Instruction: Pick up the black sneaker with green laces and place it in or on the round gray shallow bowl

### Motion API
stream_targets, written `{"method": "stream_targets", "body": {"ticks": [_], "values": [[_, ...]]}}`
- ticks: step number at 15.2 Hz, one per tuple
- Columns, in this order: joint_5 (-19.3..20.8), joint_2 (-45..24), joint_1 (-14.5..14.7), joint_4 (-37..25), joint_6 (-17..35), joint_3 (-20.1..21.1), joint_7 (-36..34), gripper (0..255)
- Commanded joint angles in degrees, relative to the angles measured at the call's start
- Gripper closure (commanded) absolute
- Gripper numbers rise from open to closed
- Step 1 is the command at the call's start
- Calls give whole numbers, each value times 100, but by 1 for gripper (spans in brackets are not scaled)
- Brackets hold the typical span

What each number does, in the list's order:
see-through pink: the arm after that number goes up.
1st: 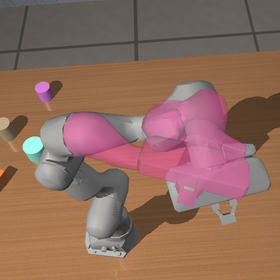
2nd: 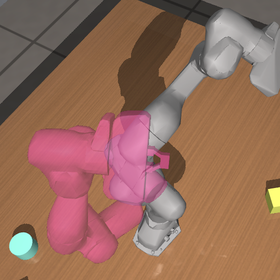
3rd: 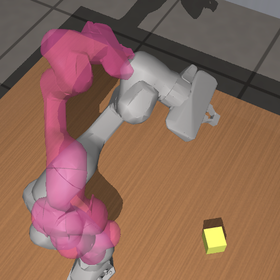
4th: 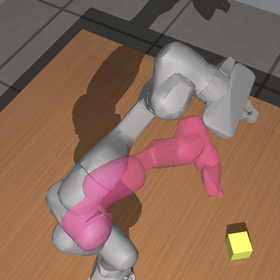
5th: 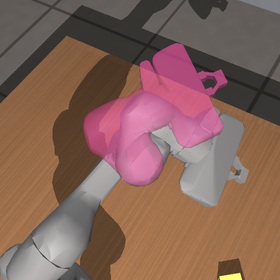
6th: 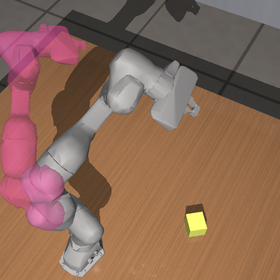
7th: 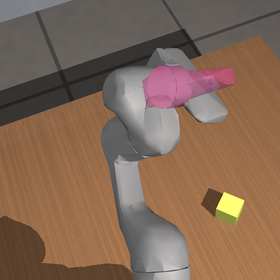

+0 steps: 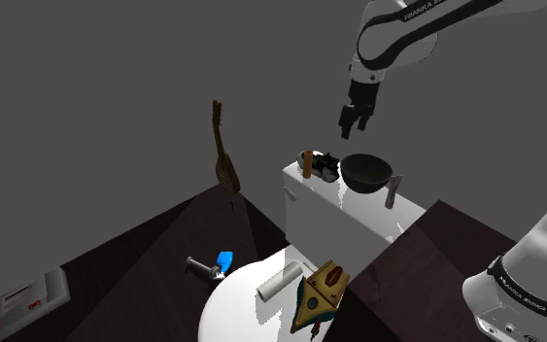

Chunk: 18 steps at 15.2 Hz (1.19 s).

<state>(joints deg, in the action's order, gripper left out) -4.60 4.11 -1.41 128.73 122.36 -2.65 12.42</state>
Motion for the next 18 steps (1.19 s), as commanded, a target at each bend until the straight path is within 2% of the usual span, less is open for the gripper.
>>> {"method": "stream_targets", "body": {"ticks": [1,9,17,18], "values": [[-9,-472,0,-294,130,-4,18,0],[-43,-2322,-90,-1643,429,-54,174,0],[-44,-4234,-217,-3515,274,-69,249,0],[-44,-4259,-219,-3543,269,-69,249,0]]}}
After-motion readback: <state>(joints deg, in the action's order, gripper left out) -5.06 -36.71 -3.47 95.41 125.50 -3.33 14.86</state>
